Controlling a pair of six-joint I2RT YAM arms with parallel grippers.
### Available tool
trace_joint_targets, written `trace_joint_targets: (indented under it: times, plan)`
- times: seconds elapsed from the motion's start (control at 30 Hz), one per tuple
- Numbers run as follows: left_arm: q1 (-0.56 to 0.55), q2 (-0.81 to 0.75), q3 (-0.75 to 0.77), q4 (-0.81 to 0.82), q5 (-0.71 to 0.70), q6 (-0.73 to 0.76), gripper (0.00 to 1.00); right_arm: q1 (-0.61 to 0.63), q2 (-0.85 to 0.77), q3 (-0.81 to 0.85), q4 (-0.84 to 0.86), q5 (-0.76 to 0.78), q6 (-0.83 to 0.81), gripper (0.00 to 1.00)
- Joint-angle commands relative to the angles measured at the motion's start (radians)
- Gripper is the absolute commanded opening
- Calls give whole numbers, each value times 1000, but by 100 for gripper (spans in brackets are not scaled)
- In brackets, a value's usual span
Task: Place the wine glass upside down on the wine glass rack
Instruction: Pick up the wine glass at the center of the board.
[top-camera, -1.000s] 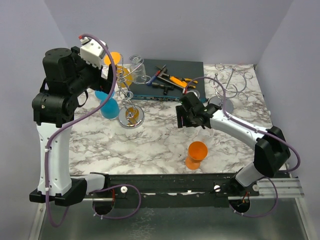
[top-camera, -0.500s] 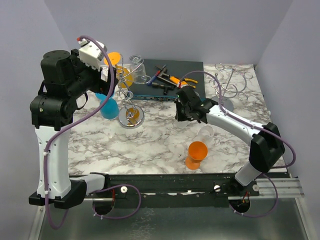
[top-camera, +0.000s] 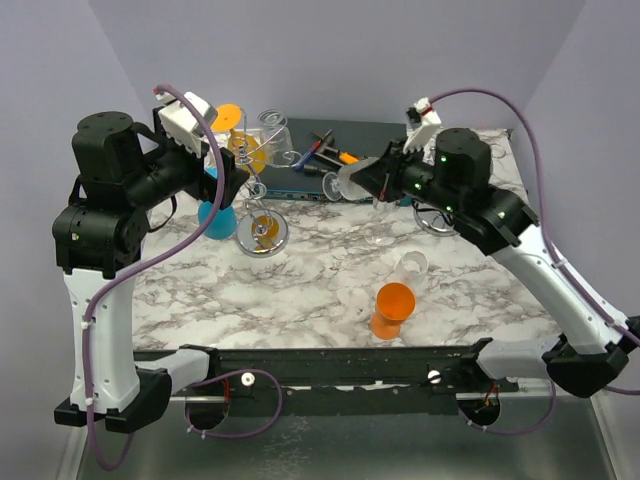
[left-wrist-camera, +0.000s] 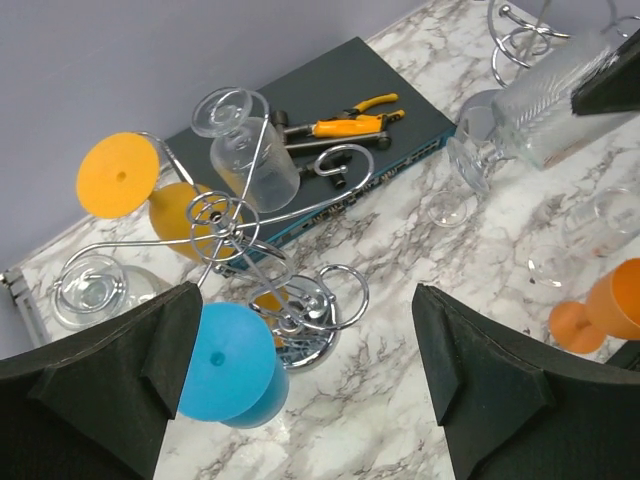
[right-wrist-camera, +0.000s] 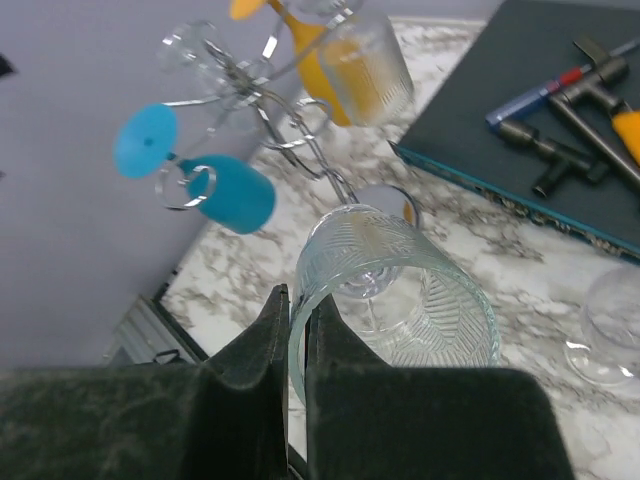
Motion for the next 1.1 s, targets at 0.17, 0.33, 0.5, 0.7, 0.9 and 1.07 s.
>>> trace_joint_targets:
  times: [0.17,0.33,0.5,0.7,0.9,1.07]
  plan:
    - [0,48,-27,-5,250,-70,85,3,-12,80,275,-248,97,0]
    - [-13,86,4,-18,293,-84,84,3,43,104,396,-281,126,0]
    - [-35,123,2,-17,309,-114,83,3,73,95,498,-301,160,0]
    - [-71,159,6,3,276,-109,82,3,101,75,608,-345,217,0]
    - [-77,204,48,38,243,-136,79,3,116,47,659,-375,258,0]
    - [-80,227,75,46,225,-143,66,3,112,10,717,-399,297,0]
